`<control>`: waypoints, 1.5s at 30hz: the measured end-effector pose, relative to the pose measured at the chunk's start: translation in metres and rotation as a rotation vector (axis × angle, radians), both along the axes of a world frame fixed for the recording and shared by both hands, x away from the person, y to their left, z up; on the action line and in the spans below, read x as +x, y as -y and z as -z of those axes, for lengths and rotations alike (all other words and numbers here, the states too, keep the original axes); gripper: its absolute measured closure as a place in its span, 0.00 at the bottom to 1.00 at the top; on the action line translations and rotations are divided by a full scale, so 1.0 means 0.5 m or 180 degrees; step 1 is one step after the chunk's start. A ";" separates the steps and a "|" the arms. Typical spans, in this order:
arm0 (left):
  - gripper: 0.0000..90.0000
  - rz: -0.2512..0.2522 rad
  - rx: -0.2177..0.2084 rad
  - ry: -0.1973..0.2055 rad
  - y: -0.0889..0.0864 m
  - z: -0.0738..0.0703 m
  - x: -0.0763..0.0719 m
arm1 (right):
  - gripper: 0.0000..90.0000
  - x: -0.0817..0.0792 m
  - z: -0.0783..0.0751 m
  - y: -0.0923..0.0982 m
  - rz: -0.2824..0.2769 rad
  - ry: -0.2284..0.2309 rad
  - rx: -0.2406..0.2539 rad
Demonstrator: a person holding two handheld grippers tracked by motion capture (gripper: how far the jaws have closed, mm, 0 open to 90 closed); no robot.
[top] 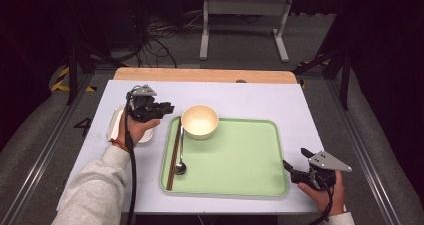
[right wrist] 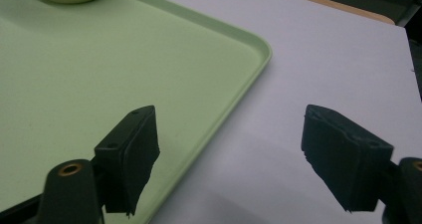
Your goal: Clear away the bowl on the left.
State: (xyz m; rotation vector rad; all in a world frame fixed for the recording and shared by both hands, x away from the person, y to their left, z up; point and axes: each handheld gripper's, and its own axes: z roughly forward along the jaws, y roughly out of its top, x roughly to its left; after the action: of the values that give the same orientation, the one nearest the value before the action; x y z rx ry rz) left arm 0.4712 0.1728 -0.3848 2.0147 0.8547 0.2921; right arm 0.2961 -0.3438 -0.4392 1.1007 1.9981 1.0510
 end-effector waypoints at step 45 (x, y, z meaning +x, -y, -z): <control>0.44 -0.0934 0.0507 -0.0976 -0.320 0.133 -0.039 | 0.26 0.003 0.004 -0.005 -0.0021 -0.0050 -0.0033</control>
State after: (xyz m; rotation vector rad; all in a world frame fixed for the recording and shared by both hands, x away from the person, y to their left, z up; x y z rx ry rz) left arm 0.4518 0.3329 -0.4511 2.1113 1.3626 0.2225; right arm 0.2977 -0.3411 -0.4413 1.1008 2.0184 1.0375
